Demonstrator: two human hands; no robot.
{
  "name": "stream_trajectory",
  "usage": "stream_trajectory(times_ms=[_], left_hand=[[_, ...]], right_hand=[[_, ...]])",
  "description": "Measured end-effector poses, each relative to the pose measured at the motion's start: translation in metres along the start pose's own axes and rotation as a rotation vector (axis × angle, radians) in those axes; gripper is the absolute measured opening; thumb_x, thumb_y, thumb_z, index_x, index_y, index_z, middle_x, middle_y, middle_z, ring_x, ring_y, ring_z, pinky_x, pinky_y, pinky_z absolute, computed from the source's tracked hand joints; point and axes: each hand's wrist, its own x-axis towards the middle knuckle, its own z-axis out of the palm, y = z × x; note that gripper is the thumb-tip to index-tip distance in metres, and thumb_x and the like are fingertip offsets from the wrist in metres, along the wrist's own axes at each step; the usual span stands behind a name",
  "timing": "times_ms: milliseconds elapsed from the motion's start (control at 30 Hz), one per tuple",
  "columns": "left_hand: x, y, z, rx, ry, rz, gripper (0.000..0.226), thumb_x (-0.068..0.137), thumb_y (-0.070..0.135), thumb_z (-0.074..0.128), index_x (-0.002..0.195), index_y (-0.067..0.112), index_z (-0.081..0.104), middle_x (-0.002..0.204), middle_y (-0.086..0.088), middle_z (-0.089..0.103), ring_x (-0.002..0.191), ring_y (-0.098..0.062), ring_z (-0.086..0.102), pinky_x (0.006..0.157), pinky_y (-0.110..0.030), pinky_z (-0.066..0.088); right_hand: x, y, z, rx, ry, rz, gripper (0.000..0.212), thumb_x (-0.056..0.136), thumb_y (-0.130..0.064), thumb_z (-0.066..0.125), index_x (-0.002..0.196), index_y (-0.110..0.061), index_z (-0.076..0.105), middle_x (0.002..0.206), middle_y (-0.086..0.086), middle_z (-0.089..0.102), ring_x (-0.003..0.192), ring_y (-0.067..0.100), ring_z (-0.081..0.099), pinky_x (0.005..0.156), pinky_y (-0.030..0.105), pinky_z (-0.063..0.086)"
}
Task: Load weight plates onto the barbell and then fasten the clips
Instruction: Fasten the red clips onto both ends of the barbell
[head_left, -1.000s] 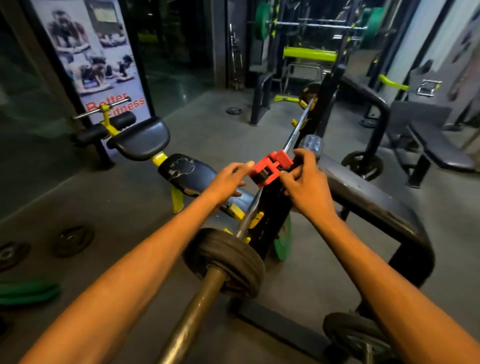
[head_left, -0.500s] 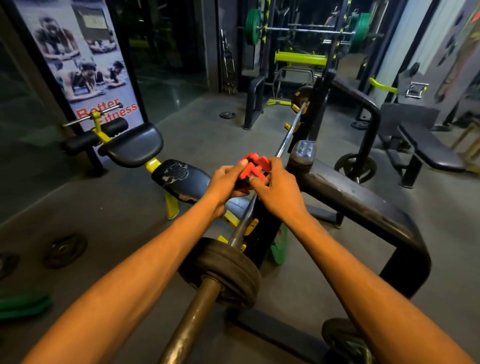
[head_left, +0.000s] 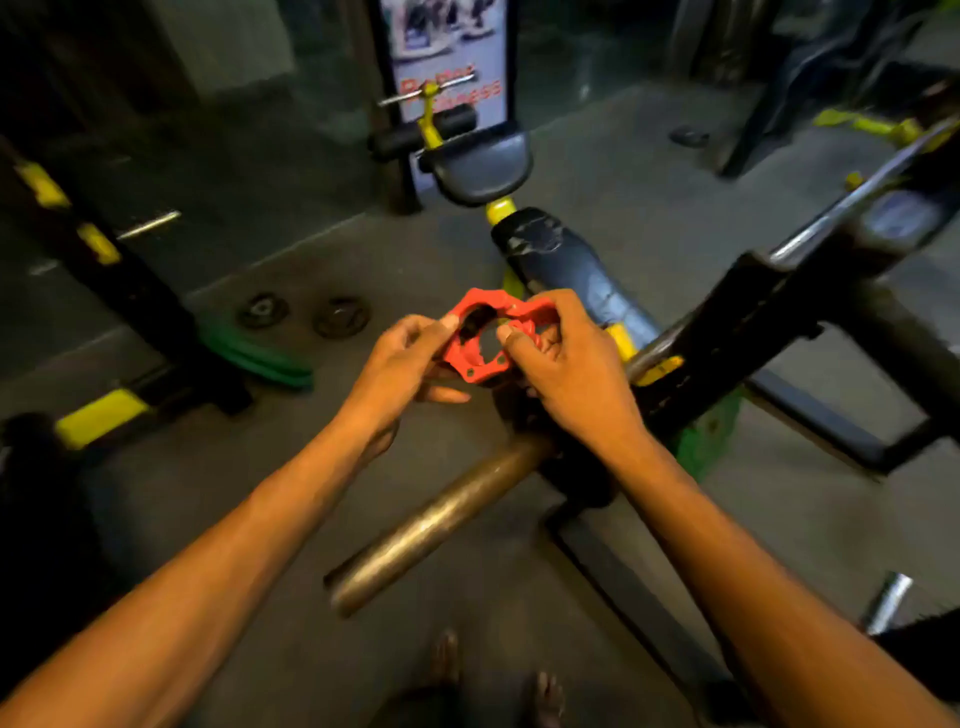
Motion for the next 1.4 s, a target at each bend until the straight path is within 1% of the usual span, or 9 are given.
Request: stream_trajectory(times_ms=[267, 400, 533, 733, 900, 1067, 1200, 1300, 1400], left_hand=[[-0.12, -0.051, -0.107, 0.156, 0.006, -0.085, 0.029, 0.101, 0.02, 0.055, 0.127, 0.012, 0.064, 0.114, -0.022, 0.072, 0.095, -0.03, 0.072, 0.072, -0.051, 0.061], [-0.147, -0.09, -0.142, 0.177, -0.028, -0.062, 0.022, 0.099, 0.013, 0.058, 0.117, 0.016, 0.07, 0.1, -0.007, 0.075, 0.087, -0.02, 0.071, 0.071, -0.048, 0.061], [-0.164, -0.126, -0.168, 0.16, -0.099, -0.05, 0.026, 0.09, 0.023, 0.062, 0.115, 0.02, 0.072, 0.101, -0.006, 0.077, 0.084, -0.016, 0.071, 0.064, -0.035, 0.061], [-0.164, -0.16, -0.194, 0.162, -0.226, -0.056, 0.044, 0.086, 0.024, 0.058, 0.127, 0.01, 0.067, 0.109, -0.008, 0.074, 0.088, -0.011, 0.071, 0.064, -0.029, 0.061], [-0.15, -0.176, -0.193, 0.134, -0.293, -0.091, 0.037, 0.085, 0.018, 0.058, 0.12, 0.017, 0.067, 0.109, -0.001, 0.073, 0.091, -0.008, 0.07, 0.069, -0.033, 0.063], [-0.139, -0.176, -0.177, 0.079, -0.346, -0.145, 0.038, 0.1, -0.001, 0.043, 0.115, 0.026, 0.065, 0.108, 0.003, 0.072, 0.09, -0.001, 0.072, 0.076, -0.029, 0.061], [-0.12, -0.169, -0.155, 0.028, -0.399, -0.176, 0.032, 0.104, 0.019, 0.04, 0.122, 0.025, 0.065, 0.113, 0.004, 0.072, 0.104, -0.007, 0.069, 0.086, -0.03, 0.058], [-0.094, -0.16, -0.129, 0.062, -0.444, -0.131, 0.028, 0.106, 0.023, 0.043, 0.123, 0.021, 0.065, 0.115, 0.0, 0.07, 0.1, -0.004, 0.065, 0.092, -0.023, 0.051], [-0.063, -0.15, -0.098, 0.127, -0.496, -0.107, 0.03, 0.105, 0.019, 0.046, 0.13, 0.016, 0.062, 0.115, 0.001, 0.068, 0.085, 0.011, 0.064, 0.08, -0.009, 0.048]], right_hand=[[-0.099, -0.03, 0.072, 0.068, -0.299, -0.023, 0.047, 0.08, -0.046, 0.071, 0.119, -0.023, 0.058, 0.074, -0.015, 0.055, 0.073, 0.008, 0.056, 0.078, 0.036, 0.055], [-0.148, -0.039, 0.103, -0.022, -0.299, -0.005, 0.054, 0.083, -0.035, 0.078, 0.129, -0.019, 0.054, 0.083, -0.016, 0.054, 0.079, 0.006, 0.054, 0.076, 0.025, 0.045], [-0.194, -0.051, 0.128, -0.095, -0.281, 0.081, 0.059, 0.082, -0.036, 0.078, 0.132, -0.021, 0.051, 0.083, -0.012, 0.061, 0.079, 0.011, 0.061, 0.078, 0.034, 0.052], [-0.227, -0.057, 0.158, -0.224, -0.219, 0.136, 0.071, 0.081, -0.039, 0.08, 0.142, -0.024, 0.046, 0.12, -0.006, 0.062, 0.107, 0.015, 0.063, 0.085, 0.026, 0.047], [-0.24, -0.05, 0.173, -0.359, -0.185, 0.085, 0.074, 0.084, -0.046, 0.075, 0.145, -0.025, 0.04, 0.136, -0.002, 0.057, 0.118, 0.017, 0.06, 0.092, 0.035, 0.053], [-0.243, -0.042, 0.17, -0.423, -0.127, 0.04, 0.072, 0.089, -0.049, 0.069, 0.148, -0.024, 0.036, 0.129, -0.003, 0.053, 0.111, 0.015, 0.058, 0.085, 0.035, 0.053], [-0.233, -0.018, 0.16, -0.355, -0.016, 0.135, 0.072, 0.084, -0.047, 0.078, 0.142, -0.021, 0.044, 0.123, -0.004, 0.056, 0.105, 0.009, 0.058, 0.086, 0.03, 0.051], [-0.215, 0.002, 0.149, -0.239, 0.138, 0.317, 0.062, 0.072, -0.046, 0.088, 0.119, -0.018, 0.058, 0.105, -0.004, 0.065, 0.087, 0.007, 0.061, 0.076, 0.022, 0.05], [-0.195, 0.026, 0.134, -0.048, 0.265, 0.536, 0.048, 0.071, -0.042, 0.091, 0.09, -0.011, 0.06, 0.074, 0.003, 0.069, 0.06, 0.012, 0.062, 0.054, 0.019, 0.047]])
